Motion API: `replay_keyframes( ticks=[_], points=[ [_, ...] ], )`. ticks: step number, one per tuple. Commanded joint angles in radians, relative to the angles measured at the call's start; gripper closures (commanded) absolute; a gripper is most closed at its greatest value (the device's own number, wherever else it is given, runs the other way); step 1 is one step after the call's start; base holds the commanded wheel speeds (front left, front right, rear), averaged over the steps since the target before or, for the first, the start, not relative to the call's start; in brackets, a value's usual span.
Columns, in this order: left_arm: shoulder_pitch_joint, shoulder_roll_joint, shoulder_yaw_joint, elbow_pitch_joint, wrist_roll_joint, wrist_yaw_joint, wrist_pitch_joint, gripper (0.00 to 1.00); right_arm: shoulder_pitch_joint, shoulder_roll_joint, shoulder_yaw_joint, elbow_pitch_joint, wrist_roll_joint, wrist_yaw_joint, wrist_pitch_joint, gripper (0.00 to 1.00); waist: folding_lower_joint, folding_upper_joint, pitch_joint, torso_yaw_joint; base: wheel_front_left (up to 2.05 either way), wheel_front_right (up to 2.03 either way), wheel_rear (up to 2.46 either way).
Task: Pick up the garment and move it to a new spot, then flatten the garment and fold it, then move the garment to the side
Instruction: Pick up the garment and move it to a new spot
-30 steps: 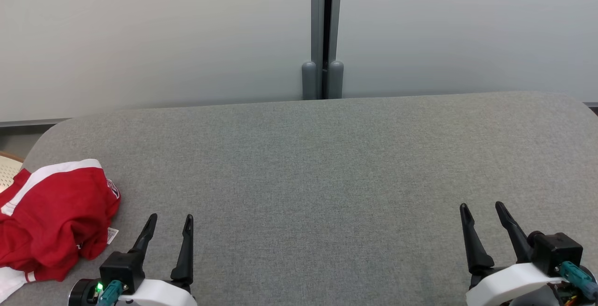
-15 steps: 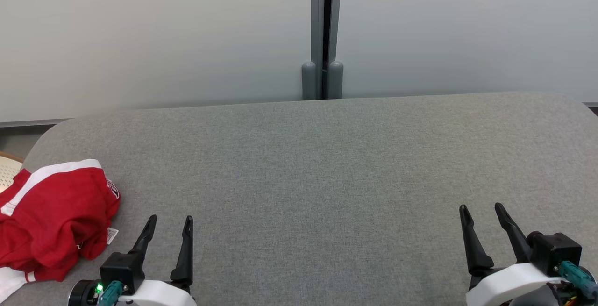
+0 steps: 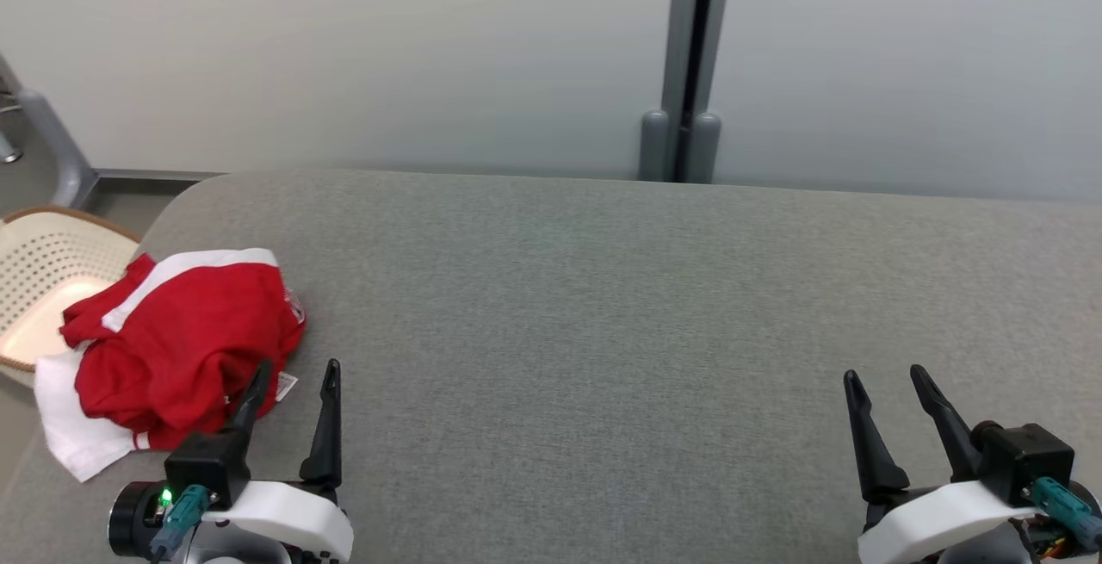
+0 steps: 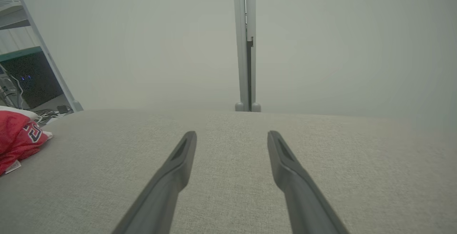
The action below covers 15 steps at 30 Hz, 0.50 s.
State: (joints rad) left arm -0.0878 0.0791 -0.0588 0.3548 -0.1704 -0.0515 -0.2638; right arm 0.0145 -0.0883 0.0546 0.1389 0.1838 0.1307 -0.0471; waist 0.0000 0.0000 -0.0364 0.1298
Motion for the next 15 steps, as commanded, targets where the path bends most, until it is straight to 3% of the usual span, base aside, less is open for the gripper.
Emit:
replay_keyframes(
  ticks=[1,8,15],
  points=[
    [-0.014,0.011,0.007,0.0,-0.003,0.004,-0.001,0.0,0.0,-0.002,0.003,-0.012,-0.002,0.0,0.005,0.0,0.0,0.0,0.005,0.073,0.0,0.0,0.0],
    [-0.022,0.031,0.028,0.001,-0.012,0.008,-0.001,0.0,-0.012,0.008,0.03,-0.04,-0.001,0.0,0.02,0.0,0.0,0.0,0.011,0.221,0.0,0.0,0.0],
    [-0.018,0.034,0.039,-0.006,-0.024,0.01,-0.001,0.0,-0.021,0.01,0.043,-0.042,0.0,0.0,0.02,0.0,0.0,0.0,0.012,0.308,0.0,0.0,0.0]
  ],
)
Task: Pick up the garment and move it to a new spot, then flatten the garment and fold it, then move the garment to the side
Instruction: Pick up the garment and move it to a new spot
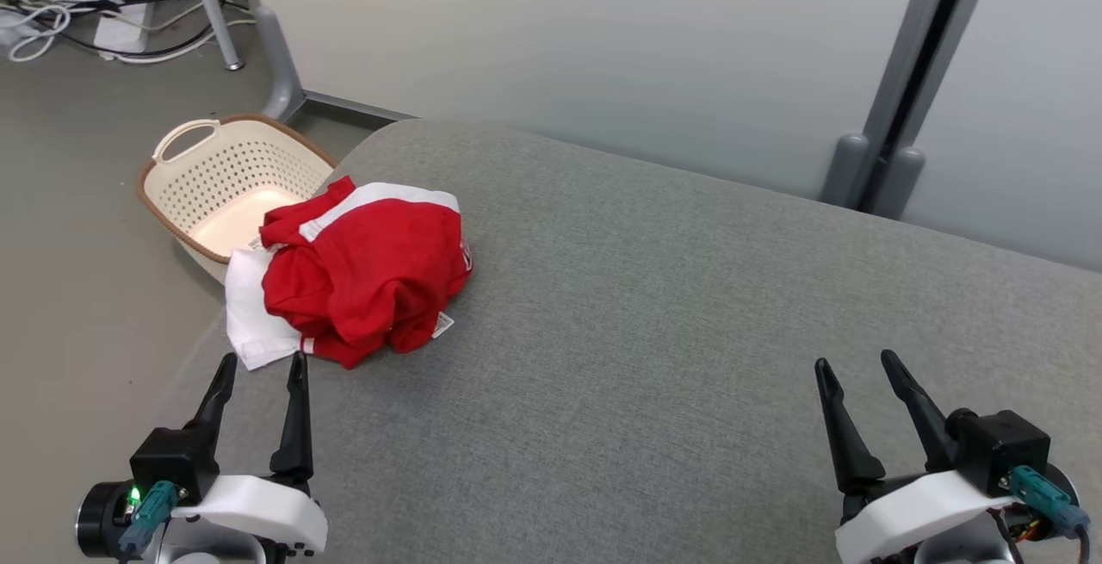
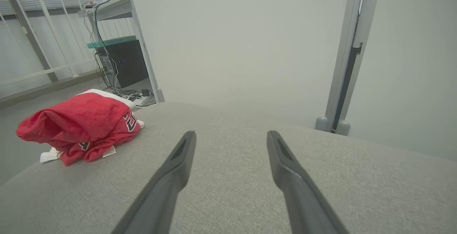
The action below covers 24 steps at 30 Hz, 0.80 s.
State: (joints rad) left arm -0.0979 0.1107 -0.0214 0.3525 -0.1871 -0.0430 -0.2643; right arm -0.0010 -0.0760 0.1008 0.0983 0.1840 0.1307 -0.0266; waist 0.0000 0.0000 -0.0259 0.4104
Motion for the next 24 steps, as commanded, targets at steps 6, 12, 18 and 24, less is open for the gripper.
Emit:
replay_keyframes(
  ticks=[6,12,18,24],
  points=[
    [-0.012,0.002,0.001,0.001,-0.01,-0.004,0.0,0.0,-0.009,0.0,-0.004,-0.004,-0.004,0.0,0.001,0.0,0.0,0.0,0.002,0.054,0.0,0.0,0.0],
    [-0.017,0.0,-0.001,0.009,-0.015,-0.007,0.0,0.0,-0.013,0.002,0.0,-0.007,-0.001,0.0,0.006,0.0,0.0,0.0,0.006,0.049,0.0,0.0,0.0],
    [-0.059,-0.005,-0.012,0.04,-0.023,-0.013,0.0,0.0,-0.027,-0.003,0.003,-0.017,-0.001,0.0,0.017,0.0,0.0,0.0,0.04,0.014,0.0,0.0,0.0],
    [-0.179,-0.018,-0.027,0.144,-0.056,-0.035,0.011,0.0,-0.061,-0.016,0.01,-0.045,-0.011,0.0,0.038,0.0,0.0,0.0,0.124,-0.039,0.0,0.0,0.0]
  ],
)
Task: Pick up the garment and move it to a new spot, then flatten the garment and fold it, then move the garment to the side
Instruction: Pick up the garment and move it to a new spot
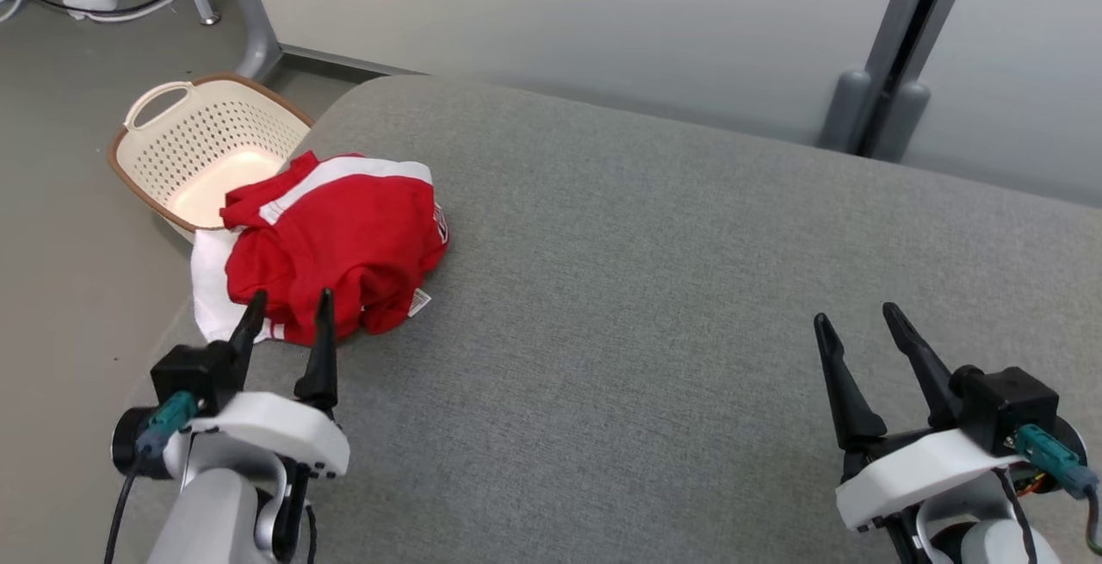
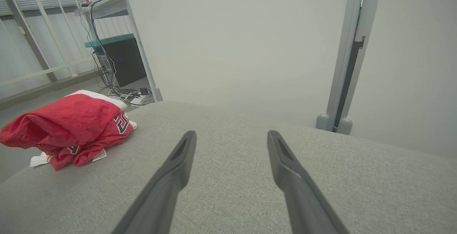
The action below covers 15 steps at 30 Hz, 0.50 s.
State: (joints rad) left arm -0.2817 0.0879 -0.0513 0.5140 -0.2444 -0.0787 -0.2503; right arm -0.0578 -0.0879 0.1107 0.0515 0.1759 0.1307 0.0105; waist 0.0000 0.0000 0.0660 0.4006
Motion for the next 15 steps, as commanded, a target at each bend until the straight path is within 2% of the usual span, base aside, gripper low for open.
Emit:
replay_keyframes(
  ticks=[1,6,13,14,15],
  points=[
    [-0.026,0.004,-0.002,0.017,-0.004,-0.002,0.003,0.0,-0.011,-0.008,0.0,-0.003,-0.003,0.0,0.004,0.0,0.0,0.0,0.049,-0.039,0.0,0.0,0.0],
    [-0.181,0.016,-0.005,0.224,-0.036,-0.024,0.021,0.0,-0.046,-0.02,0.004,-0.016,-0.006,0.0,0.017,0.0,0.0,0.0,0.127,-0.094,0.0,0.0,0.0],
    [-0.324,0.045,0.002,0.497,-0.075,-0.041,0.038,0.0,-0.071,-0.016,-0.004,-0.006,0.001,0.0,0.005,0.0,0.0,0.0,0.165,-0.133,0.0,0.0,0.0],
    [-0.336,0.051,0.003,0.52,-0.077,-0.042,0.033,0.37,-0.072,-0.015,-0.003,-0.004,0.001,0.0,0.003,0.0,0.0,0.0,0.165,-0.135,0.0,0.0,0.0],
    [-0.346,0.053,0.005,0.542,-0.085,-0.042,0.028,1.0,-0.073,-0.014,-0.004,-0.002,0.001,0.0,0.002,0.0,0.0,0.0,0.166,-0.137,0.0,0.0,0.0]
  ],
)
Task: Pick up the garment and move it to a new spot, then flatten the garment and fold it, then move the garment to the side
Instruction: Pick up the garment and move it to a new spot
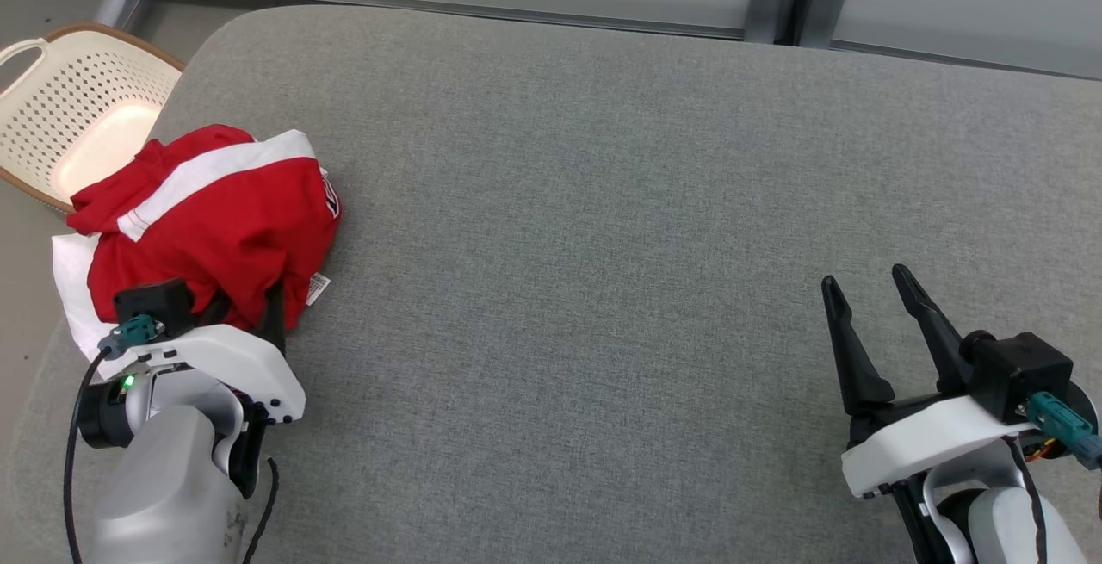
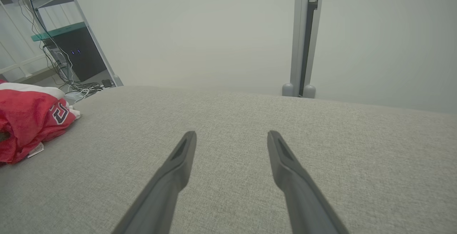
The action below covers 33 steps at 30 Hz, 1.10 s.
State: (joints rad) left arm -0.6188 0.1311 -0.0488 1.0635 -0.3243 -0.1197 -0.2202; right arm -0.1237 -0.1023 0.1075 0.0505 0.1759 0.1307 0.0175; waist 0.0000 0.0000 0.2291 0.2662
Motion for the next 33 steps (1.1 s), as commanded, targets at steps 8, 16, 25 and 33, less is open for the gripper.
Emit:
replay_keyframes(
  ticks=[8,16,25,33],
  points=[
    [-0.018,0.032,0.03,-0.049,-0.006,0.016,-0.045,1.0,0.0,0.007,-0.019,0.016,0.009,0.0,-0.021,0.0,0.0,0.0,-0.021,0.002,0.0,0.0,0.0],
    [0.136,0.021,0.074,-0.468,0.072,0.063,-0.045,1.0,0.035,0.021,-0.035,0.022,0.019,0.0,-0.029,0.0,0.0,0.0,-0.094,0.012,0.0,0.0,0.0],
    [0.349,-0.017,-0.014,-0.823,0.123,0.066,0.004,1.0,0.065,0.034,-0.033,0.011,0.026,0.0,-0.028,0.0,0.0,0.0,-0.148,-0.072,0.0,0.0,0.0],
    [0.393,-0.059,-0.119,-0.939,0.102,0.061,0.071,1.0,0.039,0.039,-0.018,-0.008,0.024,0.0,-0.024,0.0,0.0,0.0,-0.099,-0.257,0.0,0.0,0.0]
  ],
)
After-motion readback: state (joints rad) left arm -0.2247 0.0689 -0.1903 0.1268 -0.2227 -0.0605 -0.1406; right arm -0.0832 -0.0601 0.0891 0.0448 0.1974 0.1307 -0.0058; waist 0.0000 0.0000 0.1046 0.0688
